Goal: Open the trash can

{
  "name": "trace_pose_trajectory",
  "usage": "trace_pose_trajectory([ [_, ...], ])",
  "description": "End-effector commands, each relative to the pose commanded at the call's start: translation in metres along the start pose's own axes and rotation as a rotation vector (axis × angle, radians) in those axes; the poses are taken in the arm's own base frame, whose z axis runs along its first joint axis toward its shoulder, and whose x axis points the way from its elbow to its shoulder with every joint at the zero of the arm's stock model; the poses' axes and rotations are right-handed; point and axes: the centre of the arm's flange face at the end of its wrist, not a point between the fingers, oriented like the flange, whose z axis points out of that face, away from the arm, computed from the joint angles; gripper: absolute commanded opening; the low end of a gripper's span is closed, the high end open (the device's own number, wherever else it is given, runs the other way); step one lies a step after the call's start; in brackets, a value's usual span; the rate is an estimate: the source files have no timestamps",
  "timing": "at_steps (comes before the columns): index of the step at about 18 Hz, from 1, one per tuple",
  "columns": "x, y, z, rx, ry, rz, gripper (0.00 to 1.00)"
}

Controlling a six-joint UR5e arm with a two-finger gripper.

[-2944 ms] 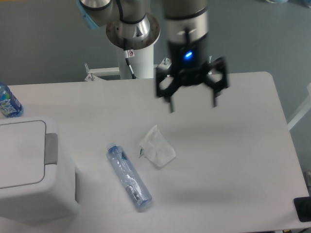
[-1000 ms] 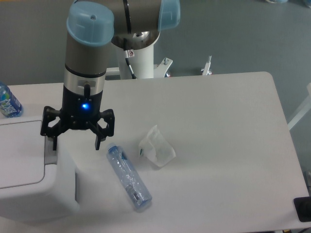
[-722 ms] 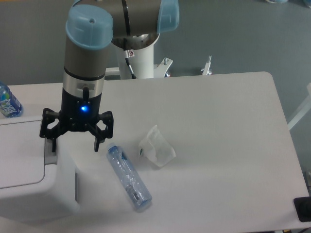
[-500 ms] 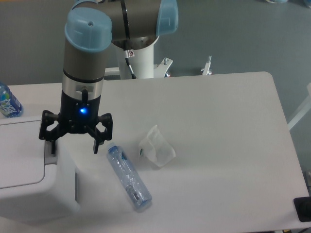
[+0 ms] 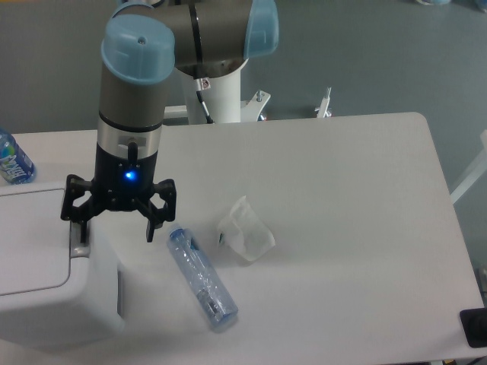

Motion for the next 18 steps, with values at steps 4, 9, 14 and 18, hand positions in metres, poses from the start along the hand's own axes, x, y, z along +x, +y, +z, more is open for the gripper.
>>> trace_pose_trajectory([
  [4, 0.001, 0.0, 0.001, 0.0, 0.001, 0.003, 1.0],
  [9, 0.0, -0.003, 0.0, 0.02, 0.002, 0.008, 1.0],
  [14, 0.0, -0.025, -0.05, 0.155, -0.059, 0.073, 1.0],
  [18, -0.035, -0.039, -0.099, 0.268, -0.18, 0.063, 1.0],
])
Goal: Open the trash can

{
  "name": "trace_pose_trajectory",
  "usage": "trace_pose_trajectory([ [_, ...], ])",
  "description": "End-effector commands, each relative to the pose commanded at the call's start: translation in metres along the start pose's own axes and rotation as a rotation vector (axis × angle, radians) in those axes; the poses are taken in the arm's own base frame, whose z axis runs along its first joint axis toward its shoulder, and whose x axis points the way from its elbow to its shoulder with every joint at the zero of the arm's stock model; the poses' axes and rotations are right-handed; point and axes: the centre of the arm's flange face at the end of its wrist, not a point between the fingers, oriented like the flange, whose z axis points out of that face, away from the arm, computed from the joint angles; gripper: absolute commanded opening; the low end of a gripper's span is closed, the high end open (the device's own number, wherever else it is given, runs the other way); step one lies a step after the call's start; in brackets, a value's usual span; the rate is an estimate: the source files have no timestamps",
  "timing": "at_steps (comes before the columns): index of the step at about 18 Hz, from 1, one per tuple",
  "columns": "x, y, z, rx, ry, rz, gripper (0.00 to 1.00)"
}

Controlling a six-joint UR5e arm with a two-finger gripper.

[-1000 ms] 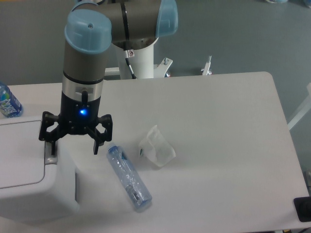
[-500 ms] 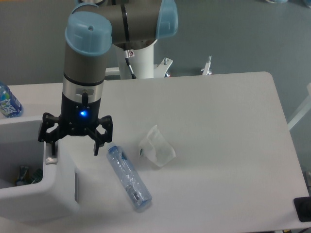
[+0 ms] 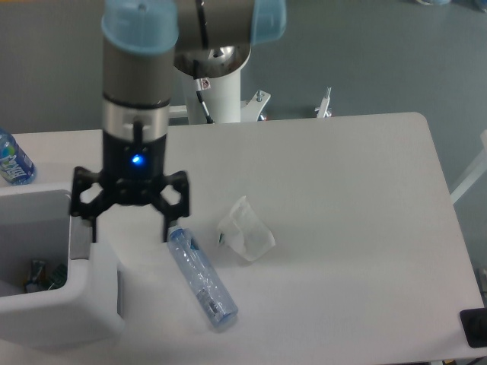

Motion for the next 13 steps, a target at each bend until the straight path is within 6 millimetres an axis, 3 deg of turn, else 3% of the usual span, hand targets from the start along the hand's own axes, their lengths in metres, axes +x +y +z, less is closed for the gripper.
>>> trace_pose_trajectory([
  [5, -0.07, -0.025, -0.031, 0.068, -0.228, -0.043, 1.0],
  [13, -0.155, -0.003, -0.021, -0.223, -0.371, 0.341, 1.0],
])
